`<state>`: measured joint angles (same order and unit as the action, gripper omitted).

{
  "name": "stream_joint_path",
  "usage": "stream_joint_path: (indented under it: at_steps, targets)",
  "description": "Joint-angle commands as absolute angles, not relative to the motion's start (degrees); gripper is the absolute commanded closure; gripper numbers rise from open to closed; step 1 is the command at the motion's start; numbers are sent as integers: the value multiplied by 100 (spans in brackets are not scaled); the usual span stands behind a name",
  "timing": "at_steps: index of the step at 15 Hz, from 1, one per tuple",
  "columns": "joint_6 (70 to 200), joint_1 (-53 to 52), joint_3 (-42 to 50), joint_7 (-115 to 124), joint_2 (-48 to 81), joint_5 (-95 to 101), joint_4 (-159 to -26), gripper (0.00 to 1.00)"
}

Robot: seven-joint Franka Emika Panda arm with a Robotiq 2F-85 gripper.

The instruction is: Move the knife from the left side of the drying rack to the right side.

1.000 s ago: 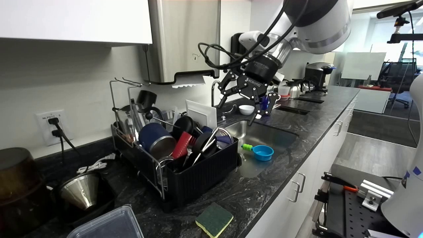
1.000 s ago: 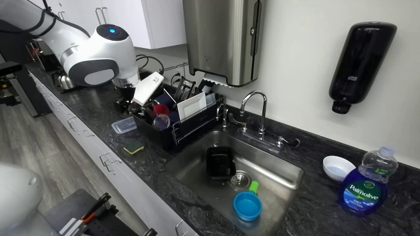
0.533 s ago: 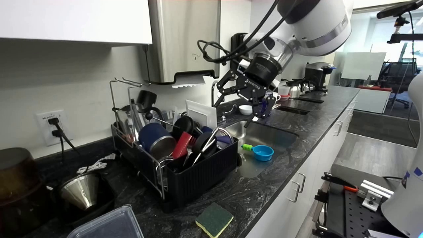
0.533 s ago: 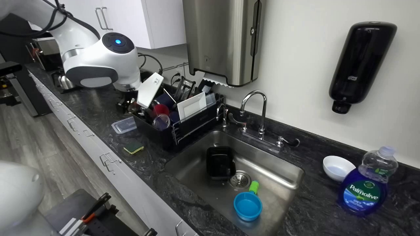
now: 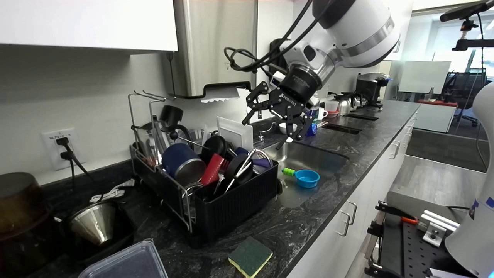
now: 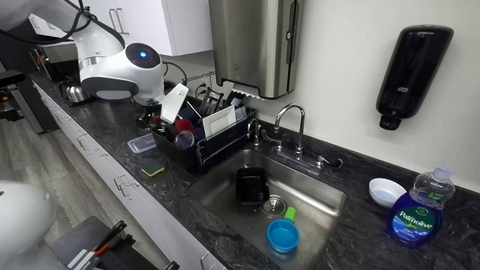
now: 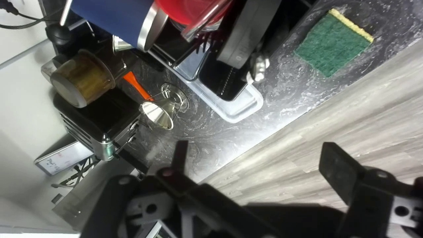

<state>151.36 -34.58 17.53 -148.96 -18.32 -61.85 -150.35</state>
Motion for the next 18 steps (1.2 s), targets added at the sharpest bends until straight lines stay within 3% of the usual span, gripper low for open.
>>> stream_joint_path:
  at_steps: [1, 18]
  targets:
    - [15273, -3877, 2102, -14896, -1739, -6096, -14887, 0]
    - [15450, -4361, 2768, -14896, -1050, -6156, -14792, 0]
